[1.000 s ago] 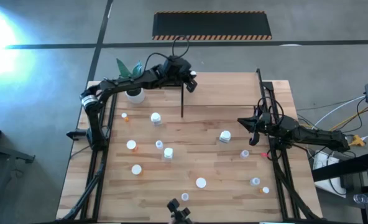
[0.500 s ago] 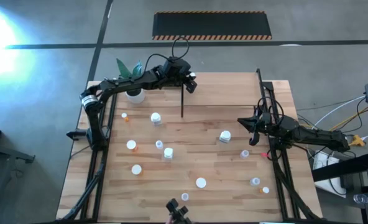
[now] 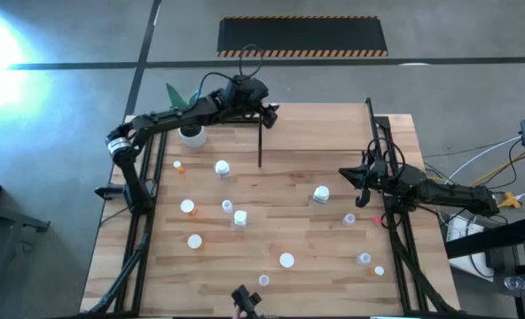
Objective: Pick and place medicine bottles onto shelf by color
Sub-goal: Put the small orange pill bottle on the shelf aligned with the other small orange pill bottle
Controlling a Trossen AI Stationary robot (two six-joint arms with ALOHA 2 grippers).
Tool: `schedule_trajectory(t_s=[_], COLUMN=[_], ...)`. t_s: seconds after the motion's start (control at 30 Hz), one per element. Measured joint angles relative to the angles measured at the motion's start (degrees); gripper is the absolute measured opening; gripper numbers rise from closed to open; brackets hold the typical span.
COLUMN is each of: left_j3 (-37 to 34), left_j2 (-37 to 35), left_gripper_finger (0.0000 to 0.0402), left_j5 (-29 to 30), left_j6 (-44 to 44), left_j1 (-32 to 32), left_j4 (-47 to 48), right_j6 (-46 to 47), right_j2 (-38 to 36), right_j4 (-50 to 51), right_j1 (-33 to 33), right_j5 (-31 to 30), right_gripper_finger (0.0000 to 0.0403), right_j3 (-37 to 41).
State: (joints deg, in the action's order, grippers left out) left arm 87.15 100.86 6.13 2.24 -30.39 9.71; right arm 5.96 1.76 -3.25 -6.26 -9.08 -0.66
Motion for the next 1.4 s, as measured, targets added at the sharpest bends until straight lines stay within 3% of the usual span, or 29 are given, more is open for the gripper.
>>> schedule_trajectory(t_s=[0.37, 0.5, 0.63, 0.83, 1.07, 1.2, 1.4], left_j3=[-1.76, -7.02, -16.76, -34.85, -51.36, -55.66, -54.33], left_j2=[-12.39, -18.17, -24.20, -29.81, -27.37, -23.27, -17.15], left_gripper_finger=[0.0284, 0.0284, 0.0283, 0.0283, 0.0283, 0.0283, 0.0283], left_j5=[0.03, 0.19, 2.12, 9.09, 13.29, 15.53, 15.62], left_j6=[-2.34, -3.09, -3.02, -2.94, -2.88, -2.65, -2.61], left_j1=[3.10, 7.67, 14.88, 29.83, 43.66, 47.26, 48.46], left_j4=[6.81, 6.25, 2.67, -12.29, -41.24, -54.47, -60.37], right_j6=[0.00, 0.00, 0.00, 0.00, 0.00, -0.02, -0.01], right_j2=[0.00, 0.00, 0.00, 0.00, 0.00, 0.00, 0.00], right_j4=[0.00, 0.00, 0.00, -0.02, -0.02, -0.02, -0.01], right_j1=[0.00, 0.00, 0.00, 0.00, 0.00, 0.00, 0.00], right_j5=[0.00, 0.00, 0.00, 0.00, 0.00, 0.00, 0.00], right_gripper_finger=[0.0009, 0.0009, 0.0009, 0.0009, 0.0009, 0.0009, 0.0009], right_j3=[0.00, 0.00, 0.00, 0.01, 0.01, 0.01, 0.00])
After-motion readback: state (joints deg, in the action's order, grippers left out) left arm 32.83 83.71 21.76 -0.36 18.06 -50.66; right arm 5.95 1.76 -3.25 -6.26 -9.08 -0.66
